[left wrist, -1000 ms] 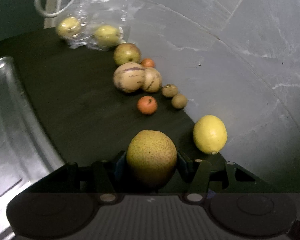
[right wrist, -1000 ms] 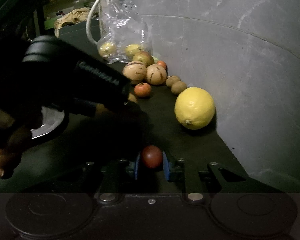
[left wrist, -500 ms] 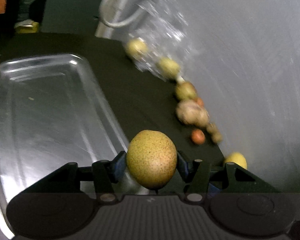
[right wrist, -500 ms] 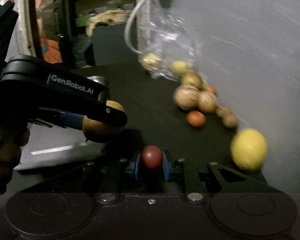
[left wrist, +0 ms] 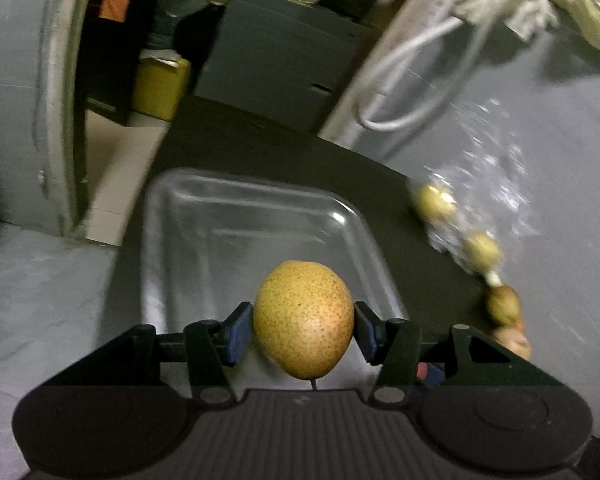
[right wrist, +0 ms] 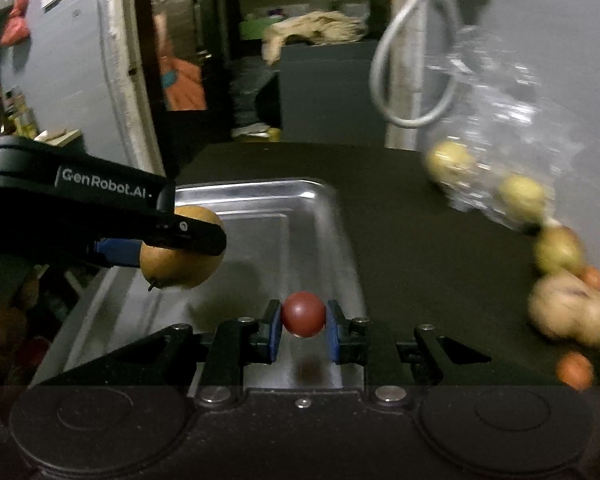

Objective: Organize fruits
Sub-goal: 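Carry the pear and tomato over the metal tray and open both tools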

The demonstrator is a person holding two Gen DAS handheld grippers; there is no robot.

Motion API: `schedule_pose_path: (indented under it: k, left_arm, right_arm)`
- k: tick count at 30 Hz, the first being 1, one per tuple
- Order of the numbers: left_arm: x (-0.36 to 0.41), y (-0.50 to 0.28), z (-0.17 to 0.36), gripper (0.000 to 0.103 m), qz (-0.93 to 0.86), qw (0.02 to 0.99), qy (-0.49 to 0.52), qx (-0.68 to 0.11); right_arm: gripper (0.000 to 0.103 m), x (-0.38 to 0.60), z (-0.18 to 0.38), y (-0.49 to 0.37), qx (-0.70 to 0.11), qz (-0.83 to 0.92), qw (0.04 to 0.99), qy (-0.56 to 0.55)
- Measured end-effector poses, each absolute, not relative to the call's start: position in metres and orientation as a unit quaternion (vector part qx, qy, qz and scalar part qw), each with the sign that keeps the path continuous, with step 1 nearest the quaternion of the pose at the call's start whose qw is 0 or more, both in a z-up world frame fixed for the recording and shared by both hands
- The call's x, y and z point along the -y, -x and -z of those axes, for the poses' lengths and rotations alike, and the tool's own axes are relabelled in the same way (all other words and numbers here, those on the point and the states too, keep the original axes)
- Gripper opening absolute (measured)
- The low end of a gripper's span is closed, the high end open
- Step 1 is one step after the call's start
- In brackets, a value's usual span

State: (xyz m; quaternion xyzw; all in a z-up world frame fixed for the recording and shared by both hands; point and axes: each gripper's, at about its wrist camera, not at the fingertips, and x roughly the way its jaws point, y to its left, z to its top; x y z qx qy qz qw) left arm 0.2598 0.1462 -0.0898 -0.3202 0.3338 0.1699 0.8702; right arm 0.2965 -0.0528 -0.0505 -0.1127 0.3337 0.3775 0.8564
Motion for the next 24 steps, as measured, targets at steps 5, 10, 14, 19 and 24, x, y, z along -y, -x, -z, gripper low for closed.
schedule_pose_path:
  k: [5, 10, 14, 19, 24]
  left_arm:
    - [-0.167, -0.261, 0.094, 0.057, -0.189, 0.869, 0.317, -0.33]
    - [-0.175, -0.265, 0.098, 0.058, -0.193, 0.868, 0.315, -0.331]
    - [-0.176, -0.265, 0.101, 0.058, -0.198, 0.865, 0.313, -0.338]
    - [-0.176, -0.264, 0.101, 0.058, -0.201, 0.864, 0.309, -0.342]
    - [-0.171, -0.264, 0.099, 0.058, -0.2, 0.868, 0.292, -0.35]
  right_arm:
    - [0.024, 0.016, 0.059, -0.308, -0.336, -0.397, 0.845, 0.127]
    - [0.024, 0.0, 0.065, -0.319, -0.349, -0.392, 0.842, 0.124]
    - [0.024, -0.006, 0.07, -0.323, -0.358, -0.386, 0.841, 0.122]
    - [0.029, -0.008, 0.07, -0.323, -0.358, -0.385, 0.841, 0.126]
    - [0.046, -0.001, 0.067, -0.318, -0.357, -0.374, 0.847, 0.123]
